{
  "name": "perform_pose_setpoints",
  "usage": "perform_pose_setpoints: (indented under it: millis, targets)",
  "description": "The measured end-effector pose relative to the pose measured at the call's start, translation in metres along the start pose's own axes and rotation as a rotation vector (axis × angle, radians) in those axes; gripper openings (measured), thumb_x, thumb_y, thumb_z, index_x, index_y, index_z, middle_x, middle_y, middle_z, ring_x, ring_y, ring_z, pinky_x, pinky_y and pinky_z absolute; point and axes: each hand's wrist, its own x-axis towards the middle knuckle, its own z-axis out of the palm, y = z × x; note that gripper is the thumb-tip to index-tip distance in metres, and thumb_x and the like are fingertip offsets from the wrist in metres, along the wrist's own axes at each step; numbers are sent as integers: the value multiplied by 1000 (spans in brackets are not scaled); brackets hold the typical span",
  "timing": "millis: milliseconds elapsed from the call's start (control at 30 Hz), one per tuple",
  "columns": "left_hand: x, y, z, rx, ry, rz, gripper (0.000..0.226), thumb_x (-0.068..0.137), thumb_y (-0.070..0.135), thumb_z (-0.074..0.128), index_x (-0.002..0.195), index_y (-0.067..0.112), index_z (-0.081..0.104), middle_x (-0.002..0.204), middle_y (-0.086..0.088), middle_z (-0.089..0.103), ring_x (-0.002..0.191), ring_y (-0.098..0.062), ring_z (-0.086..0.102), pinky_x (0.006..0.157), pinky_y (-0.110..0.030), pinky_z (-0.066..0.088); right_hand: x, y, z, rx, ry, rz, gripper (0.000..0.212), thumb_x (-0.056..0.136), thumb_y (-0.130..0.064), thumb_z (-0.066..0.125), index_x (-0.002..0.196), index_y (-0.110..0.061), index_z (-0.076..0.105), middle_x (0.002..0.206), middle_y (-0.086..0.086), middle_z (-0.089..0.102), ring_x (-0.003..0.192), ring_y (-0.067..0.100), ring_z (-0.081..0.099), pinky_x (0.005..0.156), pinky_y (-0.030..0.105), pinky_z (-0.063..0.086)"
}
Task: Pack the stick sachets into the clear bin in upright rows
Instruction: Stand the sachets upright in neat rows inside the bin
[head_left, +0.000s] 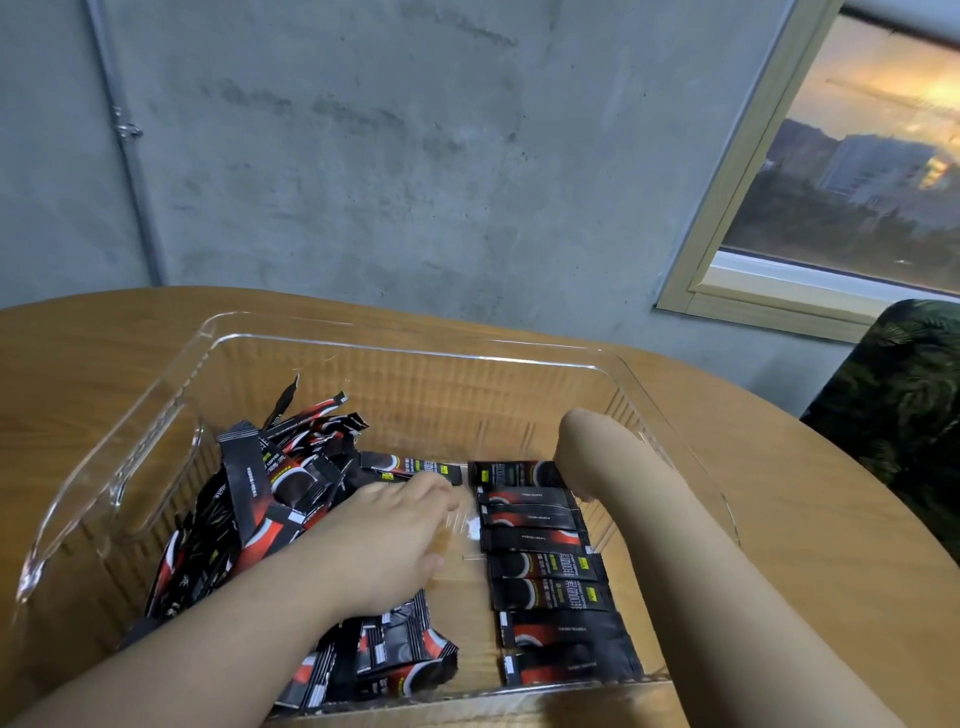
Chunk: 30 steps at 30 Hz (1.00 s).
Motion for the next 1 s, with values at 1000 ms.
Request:
perform_pose_setpoints:
  millis: [1000]
  targets:
    - [2,-4,4,31,8,-4,39,100,37,40,139,31,38,140,13,38,134,-9,27,114,-27,17,-5,-4,42,-40,-34,-265,38,88,1,56,123,-13,62,118,10,62,107,27,59,93,35,49]
